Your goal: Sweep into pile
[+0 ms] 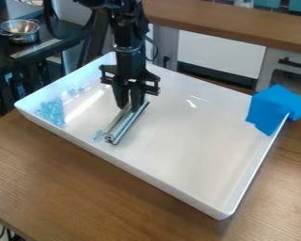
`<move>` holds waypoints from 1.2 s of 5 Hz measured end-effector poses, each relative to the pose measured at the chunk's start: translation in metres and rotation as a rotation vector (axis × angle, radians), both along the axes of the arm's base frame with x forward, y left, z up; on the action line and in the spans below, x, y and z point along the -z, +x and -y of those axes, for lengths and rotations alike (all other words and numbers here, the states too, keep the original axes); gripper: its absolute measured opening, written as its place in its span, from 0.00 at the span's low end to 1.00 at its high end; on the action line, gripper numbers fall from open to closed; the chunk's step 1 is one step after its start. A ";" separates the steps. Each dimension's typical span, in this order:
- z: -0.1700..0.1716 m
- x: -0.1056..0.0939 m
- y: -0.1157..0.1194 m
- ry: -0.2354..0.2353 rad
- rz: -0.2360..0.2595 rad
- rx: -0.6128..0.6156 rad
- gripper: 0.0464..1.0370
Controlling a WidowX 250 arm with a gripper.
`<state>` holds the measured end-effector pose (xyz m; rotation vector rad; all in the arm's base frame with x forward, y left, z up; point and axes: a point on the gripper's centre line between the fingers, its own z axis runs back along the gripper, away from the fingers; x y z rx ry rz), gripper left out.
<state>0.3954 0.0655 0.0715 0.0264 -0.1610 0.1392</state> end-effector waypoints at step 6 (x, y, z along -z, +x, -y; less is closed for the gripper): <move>-0.037 0.008 -0.007 0.107 -0.037 -0.031 0.27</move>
